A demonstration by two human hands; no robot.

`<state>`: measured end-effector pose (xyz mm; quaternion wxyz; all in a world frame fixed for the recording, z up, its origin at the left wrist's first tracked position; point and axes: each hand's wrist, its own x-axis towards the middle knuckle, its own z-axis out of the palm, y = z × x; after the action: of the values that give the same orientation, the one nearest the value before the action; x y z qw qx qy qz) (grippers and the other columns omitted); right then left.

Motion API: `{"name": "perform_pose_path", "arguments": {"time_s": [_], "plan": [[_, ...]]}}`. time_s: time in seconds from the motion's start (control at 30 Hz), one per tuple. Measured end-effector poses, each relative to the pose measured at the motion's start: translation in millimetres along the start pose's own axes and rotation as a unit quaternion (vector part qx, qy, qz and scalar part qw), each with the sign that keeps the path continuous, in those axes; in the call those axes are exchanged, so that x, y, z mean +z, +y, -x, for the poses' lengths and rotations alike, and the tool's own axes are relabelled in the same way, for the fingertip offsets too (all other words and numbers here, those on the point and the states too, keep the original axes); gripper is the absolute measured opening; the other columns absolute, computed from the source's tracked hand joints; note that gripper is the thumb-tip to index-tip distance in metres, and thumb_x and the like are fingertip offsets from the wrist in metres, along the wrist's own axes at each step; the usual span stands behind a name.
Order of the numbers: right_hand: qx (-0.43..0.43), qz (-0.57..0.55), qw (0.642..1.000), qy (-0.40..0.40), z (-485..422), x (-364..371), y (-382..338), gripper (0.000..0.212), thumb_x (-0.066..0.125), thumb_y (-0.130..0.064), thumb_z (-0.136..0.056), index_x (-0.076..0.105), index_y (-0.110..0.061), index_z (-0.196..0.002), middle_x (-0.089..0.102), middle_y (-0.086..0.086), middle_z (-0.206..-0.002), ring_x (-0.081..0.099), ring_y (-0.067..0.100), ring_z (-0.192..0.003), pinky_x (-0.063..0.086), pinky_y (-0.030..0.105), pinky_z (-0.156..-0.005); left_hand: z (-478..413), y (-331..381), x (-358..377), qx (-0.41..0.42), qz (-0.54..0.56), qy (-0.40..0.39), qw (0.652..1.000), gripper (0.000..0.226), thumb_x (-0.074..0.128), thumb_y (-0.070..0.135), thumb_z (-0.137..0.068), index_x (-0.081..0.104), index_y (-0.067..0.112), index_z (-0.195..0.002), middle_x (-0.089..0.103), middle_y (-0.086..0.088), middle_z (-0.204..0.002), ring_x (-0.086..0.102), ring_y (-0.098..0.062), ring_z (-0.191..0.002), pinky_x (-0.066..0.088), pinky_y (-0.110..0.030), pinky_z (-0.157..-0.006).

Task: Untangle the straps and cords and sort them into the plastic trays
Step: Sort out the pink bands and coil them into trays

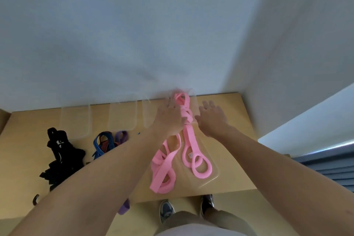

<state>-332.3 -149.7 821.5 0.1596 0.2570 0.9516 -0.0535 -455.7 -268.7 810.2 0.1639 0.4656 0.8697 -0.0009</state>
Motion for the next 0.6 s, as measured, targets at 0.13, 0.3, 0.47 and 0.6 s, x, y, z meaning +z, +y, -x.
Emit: {"name": "perform_pose_path", "arguments": {"time_s": [0.13,0.3,0.47,0.6], "plan": [[0.015,-0.002,1.0,-0.009,26,11,0,0.052,0.033,-0.033,-0.109,0.029,-0.007,-0.155,0.013,0.014,-0.167,0.009,0.034,-0.155,0.017,0.052,-0.122,24,8,13,-0.012,0.01,-0.049,0.999,0.073,0.033,0.054,-0.106,0.013,0.01,-0.161,0.003,-0.014,-0.17,-0.001,-0.035,-0.157,0.015,-0.057,-0.125],[-0.001,0.003,1.0,-0.02,43,23,8,0.055,0.033,-0.037,-0.108,0.029,-0.009,-0.155,0.014,0.013,-0.167,0.009,0.034,-0.155,0.017,0.052,-0.123,55,15,17,-0.031,0.03,-0.05,0.998,0.07,0.032,0.045,-0.108,0.012,0.005,-0.161,0.011,-0.016,-0.169,0.009,-0.036,-0.156,0.019,-0.054,-0.125],[-0.035,-0.008,0.999,-0.029,51,27,17,0.054,0.038,-0.039,-0.107,0.035,-0.011,-0.153,0.027,0.01,-0.164,0.02,0.034,-0.152,0.027,0.05,-0.118,81,25,15,-0.096,0.147,0.0,0.985,0.028,0.045,0.023,-0.103,0.056,0.008,-0.124,0.065,-0.009,-0.112,0.063,-0.02,-0.096,0.052,-0.029,-0.076],[-0.046,-0.07,0.996,-0.007,66,35,25,0.04,0.048,-0.039,-0.104,0.056,-0.015,-0.134,0.062,0.007,-0.131,0.055,0.03,-0.121,0.048,0.042,-0.093,96,47,20,-0.167,0.191,-0.011,0.967,0.02,0.043,0.016,-0.101,0.056,0.012,-0.087,0.06,-0.004,-0.087,0.057,-0.019,-0.079,0.047,-0.03,-0.068]]}}
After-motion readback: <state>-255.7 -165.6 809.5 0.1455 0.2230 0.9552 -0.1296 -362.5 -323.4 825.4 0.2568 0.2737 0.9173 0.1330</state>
